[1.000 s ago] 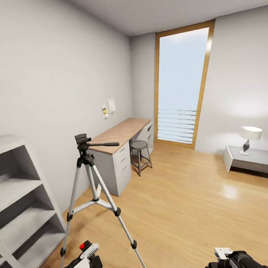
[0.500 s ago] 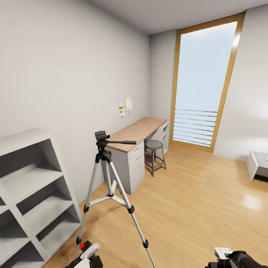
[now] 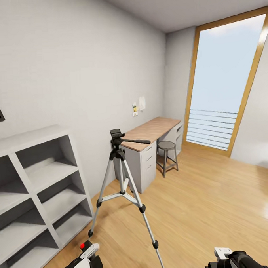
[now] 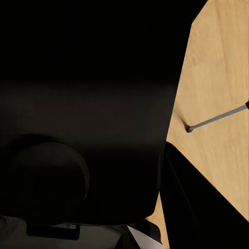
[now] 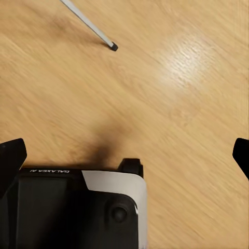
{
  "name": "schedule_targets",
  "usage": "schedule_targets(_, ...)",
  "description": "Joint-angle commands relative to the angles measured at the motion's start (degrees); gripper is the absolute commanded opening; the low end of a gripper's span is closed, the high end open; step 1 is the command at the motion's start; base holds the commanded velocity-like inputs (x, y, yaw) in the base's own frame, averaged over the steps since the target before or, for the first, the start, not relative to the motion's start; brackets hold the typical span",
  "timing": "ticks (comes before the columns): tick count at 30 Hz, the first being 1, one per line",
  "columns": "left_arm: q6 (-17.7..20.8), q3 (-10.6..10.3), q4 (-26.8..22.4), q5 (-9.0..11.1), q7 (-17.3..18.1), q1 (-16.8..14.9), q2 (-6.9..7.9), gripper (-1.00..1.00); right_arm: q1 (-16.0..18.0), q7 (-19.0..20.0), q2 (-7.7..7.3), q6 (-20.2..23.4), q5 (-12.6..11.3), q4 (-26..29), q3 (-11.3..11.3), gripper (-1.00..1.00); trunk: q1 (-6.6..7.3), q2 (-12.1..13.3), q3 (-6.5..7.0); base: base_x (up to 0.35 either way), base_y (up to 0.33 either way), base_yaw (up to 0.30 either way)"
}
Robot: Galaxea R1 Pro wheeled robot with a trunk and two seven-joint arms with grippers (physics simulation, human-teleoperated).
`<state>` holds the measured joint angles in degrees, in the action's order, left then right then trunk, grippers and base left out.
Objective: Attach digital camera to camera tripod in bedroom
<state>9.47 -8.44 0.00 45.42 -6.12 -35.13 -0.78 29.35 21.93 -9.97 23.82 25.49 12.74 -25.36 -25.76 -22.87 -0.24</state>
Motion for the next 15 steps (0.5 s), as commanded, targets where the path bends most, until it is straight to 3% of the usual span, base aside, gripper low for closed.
schedule_targets(1,0.22,-0.53,0.0,0.38,-0.12,-0.03,-0.01,-1.0,0.0,0.4,0.03,0.25,0.58,0.1,-0.48,1.0,-0.02,-0.05,-0.03,0.0,0.0,0.058)
schedule_targets(11,0.46,-0.53,0.0,0.35,-0.1,-0.03,-0.01,-1.0,0.0,0.06,0.04,0.2,0.67,-0.2,-0.48,1.0,-0.02,-0.05,-0.03,0.003,0.0,0.017)
schedule_targets(15,0.38,-0.53,0.0,0.09,0.09,0.09,-0.01,-1.0,0.0,0.08,0.02,0.19,0.8,-0.37,-0.41,1.0,-0.02,-0.05,-0.03,0.129,0.0,0.002)
